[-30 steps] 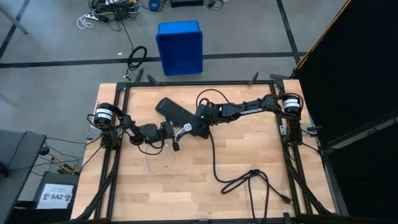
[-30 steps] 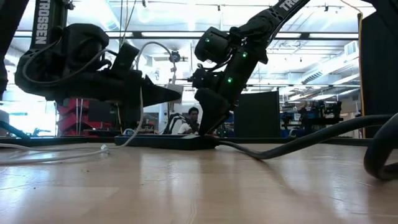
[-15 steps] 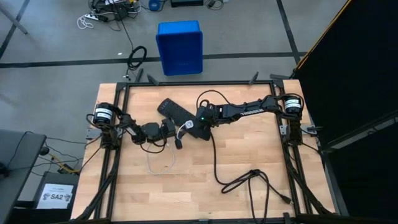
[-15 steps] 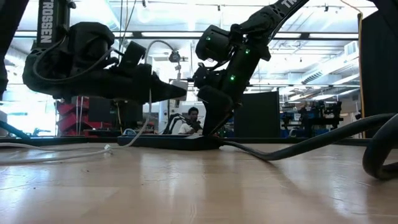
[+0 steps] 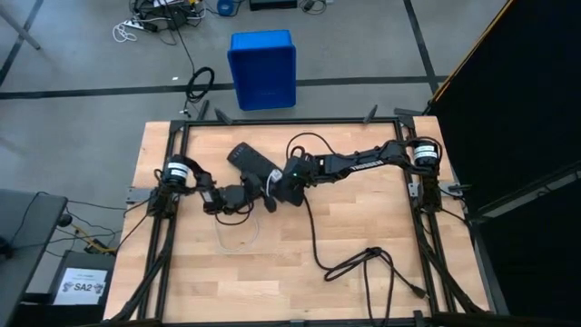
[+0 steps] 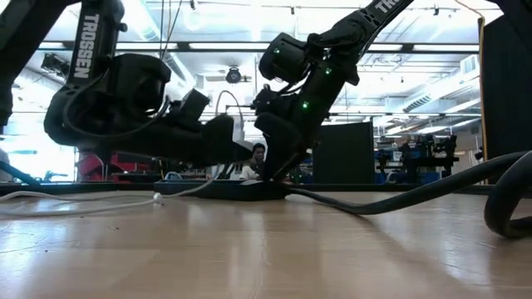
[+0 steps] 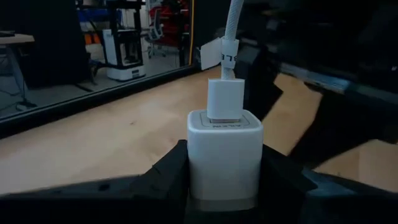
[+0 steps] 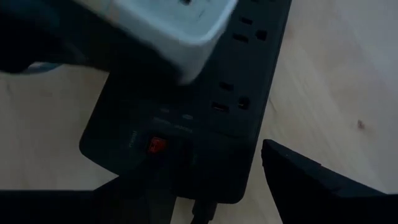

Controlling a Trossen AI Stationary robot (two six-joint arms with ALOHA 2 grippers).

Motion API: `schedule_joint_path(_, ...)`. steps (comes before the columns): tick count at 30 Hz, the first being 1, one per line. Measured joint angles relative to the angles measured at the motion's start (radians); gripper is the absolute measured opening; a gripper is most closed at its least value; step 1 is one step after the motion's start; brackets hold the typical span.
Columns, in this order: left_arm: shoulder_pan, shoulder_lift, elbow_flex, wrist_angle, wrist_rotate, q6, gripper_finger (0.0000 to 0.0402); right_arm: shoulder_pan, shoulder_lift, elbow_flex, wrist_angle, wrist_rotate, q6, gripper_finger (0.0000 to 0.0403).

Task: Insert USB
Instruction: Insert the white USB cable into the white charger adapter

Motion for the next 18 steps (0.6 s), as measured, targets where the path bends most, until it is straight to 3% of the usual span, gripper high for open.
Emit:
schedule_joint_path(6,-0.064,0.000,-0.001,0.001,-0.120,0.032,0.0133,-0.008,0.002,0.000,0.022,0.005,-0.003,0.0199)
schedule_joint_path(18,-0.071,0.019,0.001,-0.034,-0.130,0.027,0.0133,-0.009,0.003,0.000,0.058,0.014,-0.034,0.0196)
